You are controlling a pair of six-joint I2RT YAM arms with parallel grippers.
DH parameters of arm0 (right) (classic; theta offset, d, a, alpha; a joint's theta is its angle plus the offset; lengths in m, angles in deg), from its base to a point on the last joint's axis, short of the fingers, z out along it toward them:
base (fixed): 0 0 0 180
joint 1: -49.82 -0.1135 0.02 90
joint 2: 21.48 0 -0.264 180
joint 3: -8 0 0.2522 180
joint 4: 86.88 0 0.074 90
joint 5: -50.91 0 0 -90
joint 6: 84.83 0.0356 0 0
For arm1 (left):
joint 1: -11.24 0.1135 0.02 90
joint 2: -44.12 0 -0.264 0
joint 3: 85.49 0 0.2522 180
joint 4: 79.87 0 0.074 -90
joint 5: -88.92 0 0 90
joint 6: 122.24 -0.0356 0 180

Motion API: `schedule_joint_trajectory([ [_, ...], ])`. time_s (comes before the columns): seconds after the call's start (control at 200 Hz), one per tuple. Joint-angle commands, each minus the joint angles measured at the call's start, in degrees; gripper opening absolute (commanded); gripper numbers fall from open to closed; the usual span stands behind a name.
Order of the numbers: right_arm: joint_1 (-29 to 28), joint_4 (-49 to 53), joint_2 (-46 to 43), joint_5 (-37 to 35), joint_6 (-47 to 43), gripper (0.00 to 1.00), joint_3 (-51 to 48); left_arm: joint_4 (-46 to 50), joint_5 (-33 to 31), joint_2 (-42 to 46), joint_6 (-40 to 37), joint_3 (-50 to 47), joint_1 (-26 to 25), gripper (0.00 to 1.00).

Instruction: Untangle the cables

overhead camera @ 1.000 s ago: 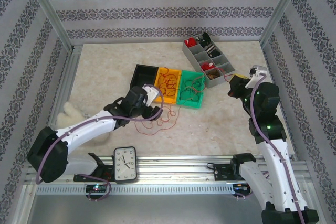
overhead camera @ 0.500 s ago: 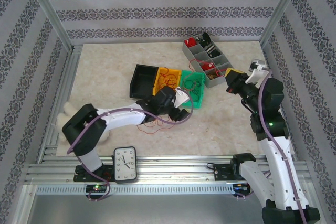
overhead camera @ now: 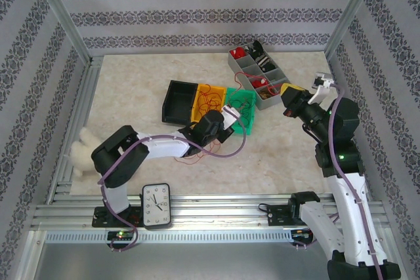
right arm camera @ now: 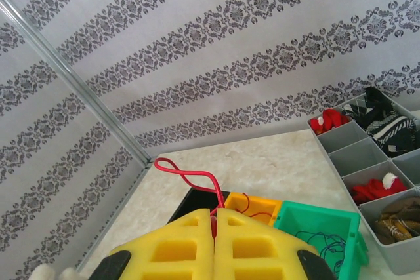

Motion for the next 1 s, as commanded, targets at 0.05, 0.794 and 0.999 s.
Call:
schedule_joint_trajectory([
  [0.05,0.63,0.72,-0.78,-5.4,-0.94,0.0,1.21,-3.76,-2.34,9.68,2.82,-8.36,1.18,0.0],
  [0.794,0.35,-0.4,1.08,-13.53,-0.94,0.0,-0.26,21.16,-22.95,39.13,43.23,-30.61,16.94,0.0],
  [0.999,-5.99,-5.22,7.15,-12.12,-0.23,0.0,-0.03,22.5,-20.89,34.1,44.42,-28.96,16.94,0.0],
])
